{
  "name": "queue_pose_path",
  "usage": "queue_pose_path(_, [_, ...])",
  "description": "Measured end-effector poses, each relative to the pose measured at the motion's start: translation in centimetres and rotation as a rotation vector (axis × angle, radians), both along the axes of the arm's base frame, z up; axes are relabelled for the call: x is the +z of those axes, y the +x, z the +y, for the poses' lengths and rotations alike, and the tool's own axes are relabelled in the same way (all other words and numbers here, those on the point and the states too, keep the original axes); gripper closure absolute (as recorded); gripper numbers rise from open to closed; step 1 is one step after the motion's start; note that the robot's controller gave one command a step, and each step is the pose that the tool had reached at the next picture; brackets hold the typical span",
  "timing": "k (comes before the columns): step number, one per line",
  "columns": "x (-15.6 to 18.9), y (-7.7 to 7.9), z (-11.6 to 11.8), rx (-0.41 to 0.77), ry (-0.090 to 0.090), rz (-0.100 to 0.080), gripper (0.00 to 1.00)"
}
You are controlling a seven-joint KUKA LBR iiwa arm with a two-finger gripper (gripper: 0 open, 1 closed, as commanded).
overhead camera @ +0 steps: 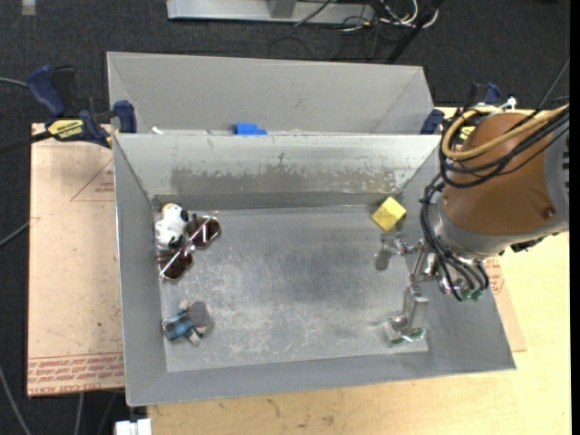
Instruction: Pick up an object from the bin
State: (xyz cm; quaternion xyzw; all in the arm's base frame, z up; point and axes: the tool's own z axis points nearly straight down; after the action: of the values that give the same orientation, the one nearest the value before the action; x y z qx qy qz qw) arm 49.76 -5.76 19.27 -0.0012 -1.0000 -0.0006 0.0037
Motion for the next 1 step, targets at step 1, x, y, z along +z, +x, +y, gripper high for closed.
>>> queue_pose_path(1, [0.44,0.15,0.04,0.003,-0.001,-0.008,0.00])
